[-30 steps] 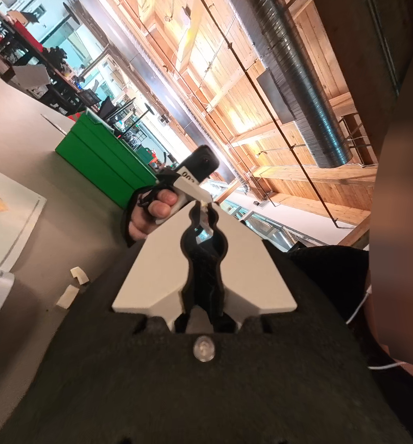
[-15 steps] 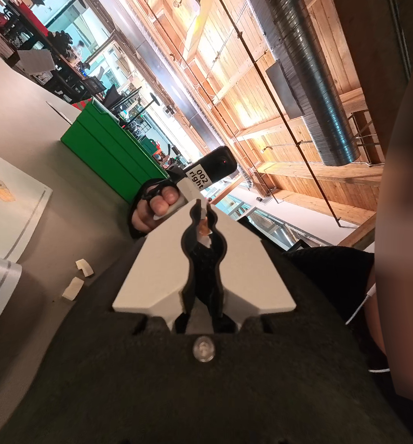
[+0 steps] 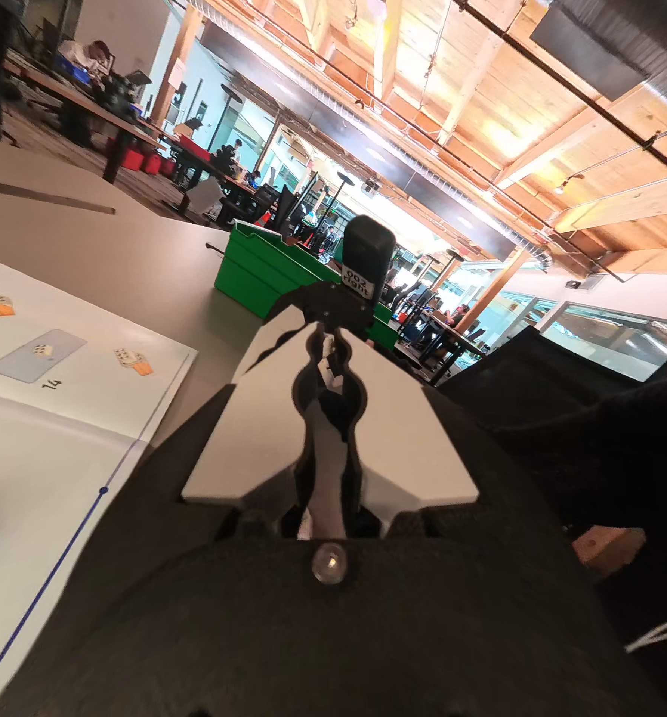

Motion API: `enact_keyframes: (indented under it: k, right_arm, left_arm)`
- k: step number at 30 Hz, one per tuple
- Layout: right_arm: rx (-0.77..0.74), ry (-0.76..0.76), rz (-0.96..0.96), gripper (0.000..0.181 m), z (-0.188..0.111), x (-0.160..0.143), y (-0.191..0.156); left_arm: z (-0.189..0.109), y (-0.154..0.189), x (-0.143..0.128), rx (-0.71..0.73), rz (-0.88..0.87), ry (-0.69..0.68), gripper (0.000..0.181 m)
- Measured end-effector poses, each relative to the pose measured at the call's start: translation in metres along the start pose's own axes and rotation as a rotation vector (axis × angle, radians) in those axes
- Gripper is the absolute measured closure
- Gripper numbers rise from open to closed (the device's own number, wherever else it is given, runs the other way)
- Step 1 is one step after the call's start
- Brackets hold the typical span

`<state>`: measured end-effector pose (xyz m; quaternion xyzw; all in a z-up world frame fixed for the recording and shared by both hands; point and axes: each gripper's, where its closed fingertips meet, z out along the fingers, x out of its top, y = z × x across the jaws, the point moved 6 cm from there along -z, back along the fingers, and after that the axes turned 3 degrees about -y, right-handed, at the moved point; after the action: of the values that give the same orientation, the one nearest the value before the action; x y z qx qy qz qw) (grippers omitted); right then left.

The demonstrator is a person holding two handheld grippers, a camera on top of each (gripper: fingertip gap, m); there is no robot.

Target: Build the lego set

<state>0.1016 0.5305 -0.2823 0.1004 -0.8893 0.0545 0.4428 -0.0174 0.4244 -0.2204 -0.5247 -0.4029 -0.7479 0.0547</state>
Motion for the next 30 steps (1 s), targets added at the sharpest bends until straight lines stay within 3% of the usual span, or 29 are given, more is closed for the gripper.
enact_keyframes:
  k: [5,8,10,13,16,22,26,30]
  right_arm:
    - [-0.037,-0.111,-0.001,0.174,-0.004,-0.016,0.003]
    - [-0.108,-0.111,-0.007,0.139,-0.007,-0.013,0.007]
    - [-0.112,-0.004,-0.054,0.125,-0.012,0.004,0.002]
    - [0.057,0.298,-0.074,0.137,-0.017,0.044,-0.026]
    - [0.283,0.468,0.151,0.148,-0.016,0.064,-0.035]
    - [0.576,0.458,0.393,0.156,0.002,0.064,-0.045]
    - [0.777,0.539,0.538,0.166,0.004,0.067,-0.047]
    - [0.809,0.532,0.581,0.178,0.008,0.066,-0.047]
  left_arm:
    - [-0.002,-0.002,0.002,0.015,0.001,0.014,0.177]
    - [-0.001,-0.002,0.002,0.016,0.01,0.01,0.177]
    - [-0.001,-0.003,0.002,0.008,0.002,0.014,0.177]
    - [-0.001,-0.003,0.002,-0.012,-0.033,0.022,0.177]
    - [0.001,-0.003,0.001,-0.021,-0.032,0.014,0.177]
    - [0.002,0.003,0.001,-0.077,-0.021,0.022,0.177]
    - [0.004,0.007,-0.002,-0.088,0.027,-0.008,0.177]
    - [0.004,0.011,-0.002,-0.099,0.058,-0.014,0.177]
